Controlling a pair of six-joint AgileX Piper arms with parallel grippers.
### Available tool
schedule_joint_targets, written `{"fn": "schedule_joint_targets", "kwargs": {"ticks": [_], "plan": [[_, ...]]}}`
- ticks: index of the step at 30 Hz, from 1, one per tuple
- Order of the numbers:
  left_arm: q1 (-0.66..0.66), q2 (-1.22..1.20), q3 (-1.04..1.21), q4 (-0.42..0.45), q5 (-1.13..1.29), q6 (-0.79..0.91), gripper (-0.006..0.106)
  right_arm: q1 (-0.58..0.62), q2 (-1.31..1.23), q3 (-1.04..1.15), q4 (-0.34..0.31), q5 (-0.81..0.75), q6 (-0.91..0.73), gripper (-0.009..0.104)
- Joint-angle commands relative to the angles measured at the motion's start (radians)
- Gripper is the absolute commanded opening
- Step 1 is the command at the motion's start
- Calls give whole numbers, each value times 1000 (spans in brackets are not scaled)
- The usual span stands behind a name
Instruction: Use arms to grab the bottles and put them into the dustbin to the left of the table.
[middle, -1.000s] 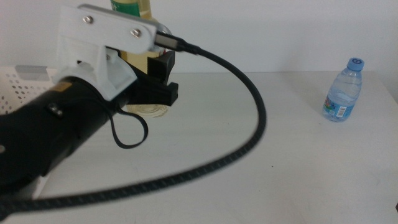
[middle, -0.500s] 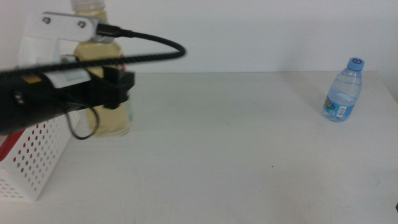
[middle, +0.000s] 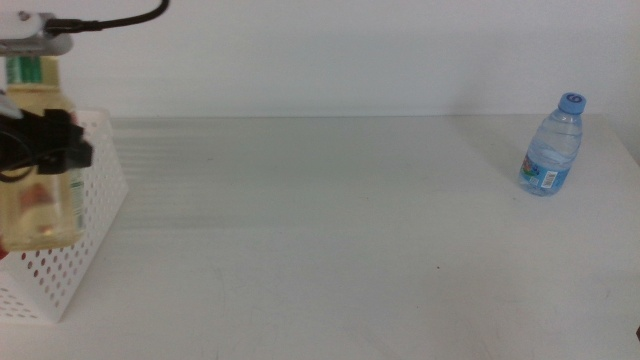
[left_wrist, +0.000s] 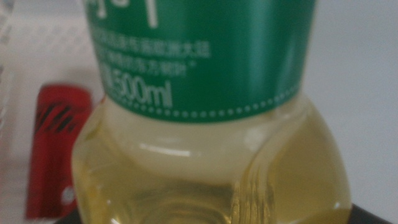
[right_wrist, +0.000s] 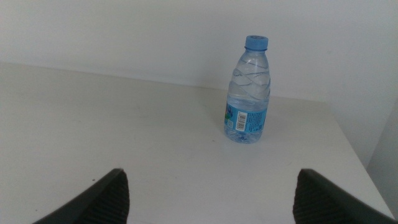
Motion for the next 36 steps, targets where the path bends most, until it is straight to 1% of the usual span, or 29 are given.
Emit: {"fn": "schedule_joint_targets", "kwargs": {"ticks": [1,8,12,16,21,27,30,36], "plan": [[39,1,-95,-5,1,-18,-5,-5,-26,-9,-10,-80,-9,70],[107,125,-293,-4,214,-15,-5,-5,-26,-9,-10,-80,-9,70],[114,188,-411,21,334,-12,-5,-5,-26,-9,-10,-80,-9,70],[114,231,-490,79,430,5,-5,-5,-26,-9,-10,-80,-9,70],[114,261,-540,191,502,7,-5,-5,-26,-9,-10,-80,-9,70],[114,320,-546,325,533,21,-5,-5,-26,-9,-10,-80,-9,70],[114,364,-546,349,548,41,-5,-5,-26,-9,-10,-80,-9,70],[114,434,-546,347,553,79,-5,-5,-26,-9,-10,-80,-9,70]]}}
